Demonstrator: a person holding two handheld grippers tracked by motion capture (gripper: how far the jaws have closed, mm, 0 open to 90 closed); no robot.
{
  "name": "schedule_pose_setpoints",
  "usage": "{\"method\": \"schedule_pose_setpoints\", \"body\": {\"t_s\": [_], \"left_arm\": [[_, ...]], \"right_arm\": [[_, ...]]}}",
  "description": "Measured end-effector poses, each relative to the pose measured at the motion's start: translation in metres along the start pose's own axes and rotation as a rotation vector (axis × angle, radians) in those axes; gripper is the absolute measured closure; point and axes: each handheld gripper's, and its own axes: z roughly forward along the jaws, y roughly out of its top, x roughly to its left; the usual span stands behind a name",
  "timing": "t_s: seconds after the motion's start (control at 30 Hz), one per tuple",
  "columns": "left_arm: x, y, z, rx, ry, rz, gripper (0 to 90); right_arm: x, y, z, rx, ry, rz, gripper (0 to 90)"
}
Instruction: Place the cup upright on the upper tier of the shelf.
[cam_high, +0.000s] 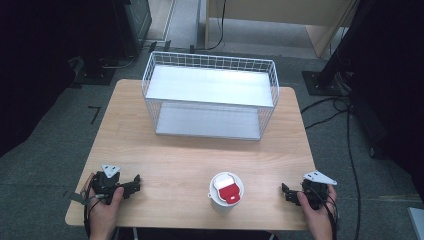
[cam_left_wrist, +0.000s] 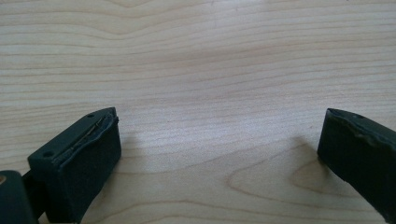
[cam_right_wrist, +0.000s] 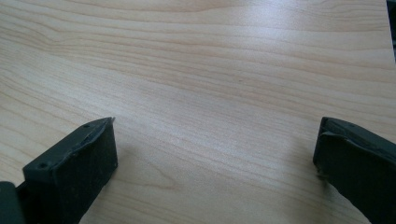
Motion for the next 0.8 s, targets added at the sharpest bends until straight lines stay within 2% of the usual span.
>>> {"method": "schedule_pose_setpoints", "body": {"t_s": [0.17,0.3,0.43,0.47,0.57,0.6,0.8], "left_arm": [[0.0,0.0,0.0,0.001,0.0,0.001,0.0],[-0.002,0.0,0.0,0.001,0.01,-0.005,0.0],[-0.002,0.0,0.0,0.001,0.01,-0.006,0.0],[-0.002,0.0,0.0,0.001,0.01,-0.006,0.0],[-0.002,0.0,0.0,0.003,0.009,-0.003,0.0],[-0.002,0.0,0.0,0.003,0.008,-0.002,0.0],[-0.002,0.0,0.0,0.002,0.008,-0.002,0.0]], "right_arm": [[0.002,-0.001,-0.001,-0.002,-0.018,0.02,0.0],[0.01,-0.002,-0.003,-0.005,0.026,-0.011,0.0],[0.016,0.0,-0.004,-0.017,0.058,0.002,0.0],[0.02,0.001,-0.004,-0.025,0.081,0.004,0.0],[0.025,0.002,-0.004,-0.028,0.094,-0.015,0.0],[0.03,0.003,-0.005,-0.031,0.101,-0.033,0.0],[0.046,0.007,-0.009,-0.053,0.126,-0.063,0.0]]}}
